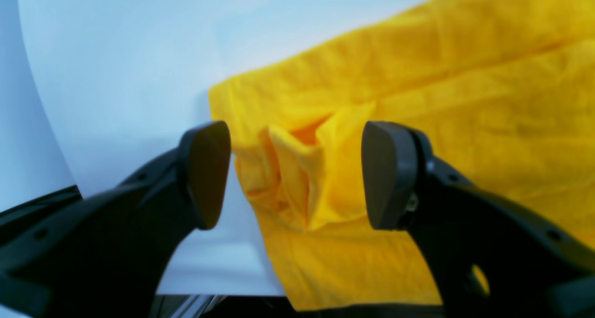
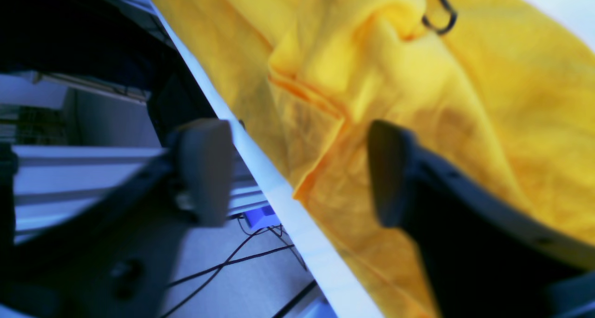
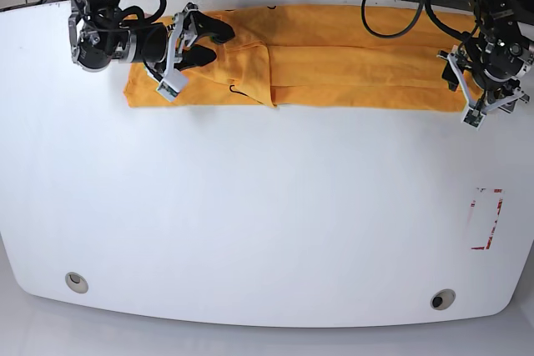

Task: Layout the t-shirt on the table in an organized manner, then fold the t-shirt properly
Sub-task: 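Fold the side edge inward toward the shirt's middle with the right gripper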

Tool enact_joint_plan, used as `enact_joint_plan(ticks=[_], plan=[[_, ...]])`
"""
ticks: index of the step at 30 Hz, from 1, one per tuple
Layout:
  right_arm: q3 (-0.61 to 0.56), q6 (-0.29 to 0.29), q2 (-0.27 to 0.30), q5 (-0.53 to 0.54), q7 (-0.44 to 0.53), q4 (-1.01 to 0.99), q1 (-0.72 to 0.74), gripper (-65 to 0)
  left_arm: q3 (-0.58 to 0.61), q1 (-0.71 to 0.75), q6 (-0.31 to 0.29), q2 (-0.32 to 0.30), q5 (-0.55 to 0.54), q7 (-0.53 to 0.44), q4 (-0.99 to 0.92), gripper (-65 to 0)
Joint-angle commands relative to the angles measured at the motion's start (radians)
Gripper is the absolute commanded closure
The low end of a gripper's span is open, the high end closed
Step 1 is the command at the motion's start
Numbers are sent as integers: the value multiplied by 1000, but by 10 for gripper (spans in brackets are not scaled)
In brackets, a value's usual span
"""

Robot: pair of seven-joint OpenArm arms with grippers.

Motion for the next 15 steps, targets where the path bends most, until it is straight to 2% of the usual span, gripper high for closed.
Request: enact_joint_plan(ticks=[1,6,10,15], plan=[[42,2,6,-7,49,15,8,-330,1,2,2,-10,-4,-10,13,-403],[54,2,-31,-144,89,15,0,-263,-2,17,2,21,-4,-15,-37,-403],[51,2,-94,-254,95,15,0,-198,-23,17,2,24,-6,-15,-99,-401],[51,2,-154,-377,97,13,-21,-193,-22,17,2,24,-6,-15,-119,-401]])
